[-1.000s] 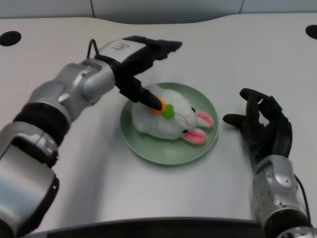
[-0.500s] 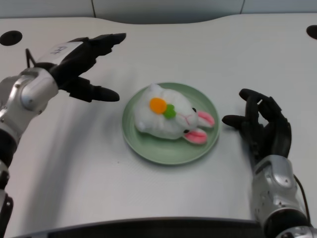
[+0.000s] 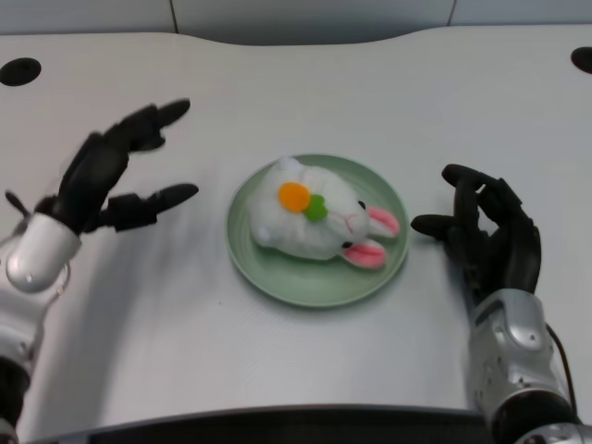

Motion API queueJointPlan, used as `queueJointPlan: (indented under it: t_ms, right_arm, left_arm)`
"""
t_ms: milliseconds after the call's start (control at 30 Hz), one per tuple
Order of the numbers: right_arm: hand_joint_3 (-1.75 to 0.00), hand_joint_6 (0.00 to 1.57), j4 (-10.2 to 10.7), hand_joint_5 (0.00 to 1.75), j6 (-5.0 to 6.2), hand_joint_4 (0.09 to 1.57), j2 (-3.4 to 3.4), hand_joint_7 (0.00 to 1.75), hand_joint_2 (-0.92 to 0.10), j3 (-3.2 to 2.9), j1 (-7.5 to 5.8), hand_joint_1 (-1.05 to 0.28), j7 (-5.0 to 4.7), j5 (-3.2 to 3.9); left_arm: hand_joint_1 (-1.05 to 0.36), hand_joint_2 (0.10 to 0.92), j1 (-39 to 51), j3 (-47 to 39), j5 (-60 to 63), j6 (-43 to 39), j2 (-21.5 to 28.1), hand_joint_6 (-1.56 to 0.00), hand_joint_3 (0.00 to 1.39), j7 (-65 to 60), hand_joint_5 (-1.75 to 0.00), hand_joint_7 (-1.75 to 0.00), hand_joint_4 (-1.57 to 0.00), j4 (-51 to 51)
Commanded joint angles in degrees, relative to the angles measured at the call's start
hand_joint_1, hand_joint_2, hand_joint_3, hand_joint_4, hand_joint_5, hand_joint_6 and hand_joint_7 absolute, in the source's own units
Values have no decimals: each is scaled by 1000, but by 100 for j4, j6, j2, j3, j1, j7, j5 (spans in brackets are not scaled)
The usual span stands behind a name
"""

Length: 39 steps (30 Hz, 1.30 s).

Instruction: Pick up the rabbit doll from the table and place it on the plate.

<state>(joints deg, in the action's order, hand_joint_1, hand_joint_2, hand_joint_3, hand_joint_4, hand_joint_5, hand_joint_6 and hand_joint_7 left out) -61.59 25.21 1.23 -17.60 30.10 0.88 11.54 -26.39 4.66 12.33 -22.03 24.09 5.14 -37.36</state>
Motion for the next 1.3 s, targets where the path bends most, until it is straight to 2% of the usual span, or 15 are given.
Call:
queueJointPlan:
  t_ms: [33,200,333,367,400,433,467,533,567,667,733,833,933,1000,1300]
  right_arm:
    - [-418,524,52,1299,7,636,1,940,-921,13,-74,-402,-35,-12]
    - [-420,522,31,1303,77,620,16,933,-921,-23,-76,-393,53,28]
    - [-415,521,38,1311,74,622,15,940,-921,-34,-76,-393,63,35]
    - [-415,521,19,1312,71,622,34,941,-921,-33,-66,-393,66,25]
    - [-422,515,26,1314,8,624,41,939,-921,-51,-48,-392,58,48]
    - [-422,517,31,1317,-35,625,48,942,-921,-66,-36,-396,56,66]
    - [-422,517,28,1317,-40,624,58,943,-921,-66,-28,-397,58,61]
    - [-428,509,20,1318,7,612,80,947,-921,-53,-30,-388,94,36]
    - [-431,506,15,1320,16,611,88,950,-921,-49,-29,-385,100,29]
    - [-411,501,-5,1332,-21,599,98,959,-921,-63,-23,-388,82,45]
    - [-403,502,-1,1334,-34,595,99,960,-921,-65,-23,-391,72,47]
    - [-399,497,86,1329,-120,589,91,957,-921,-41,-40,-388,-45,13]
    - [-399,502,68,1322,-47,593,107,959,-921,-49,-70,-391,19,28]
    - [-395,504,67,1319,-2,599,109,957,-921,-31,-91,-391,-7,-3]
    - [-392,520,164,1291,-22,614,91,944,-921,-9,-141,-384,-55,-9]
  left_arm:
    - [-408,921,538,-236,-328,401,-150,-404,228,64,-1232,-114,-88,630]
    - [-407,921,1154,-501,-701,858,-420,-456,253,50,-1318,-156,-128,1290]
    - [-419,921,1318,-569,-735,1018,-480,-470,258,75,-1376,-193,-142,1512]
    - [-420,921,1543,-628,-857,1160,-520,-469,258,124,-1379,-196,-142,1677]
    - [-427,921,1769,-685,-964,1318,-576,-461,268,140,-1429,-318,-146,1860]
    - [-436,921,1945,-730,-1043,1470,-624,-338,268,154,-1493,-648,-149,2026]
    - [-440,921,2102,-763,-1092,1641,-660,-274,269,169,-1517,-801,-150,2201]
    - [-440,921,2308,-786,-1087,1972,-711,-200,276,143,-1547,-982,-144,2525]
    - [-437,921,2401,-796,-1091,2062,-727,-189,274,148,-1549,-1013,-142,2642]
    - [-418,921,2641,-854,-1198,2068,-800,-132,268,200,-1575,-1175,-117,2796]
    - [-415,921,2711,-882,-1221,2053,-838,-126,264,206,-1585,-1224,-116,2832]
    - [-414,921,2887,-940,-1266,2099,-917,-108,274,173,-1571,-1295,-118,2923]
    - [-414,921,2997,-965,-1206,2249,-975,-97,281,83,-1570,-1298,-132,3044]
    - [-408,921,3017,-964,-1164,2263,-979,-93,291,58,-1568,-1284,-127,3073]
    - [-412,921,2864,-996,-1127,2042,-990,-120,293,84,-1568,-1267,-115,2817]
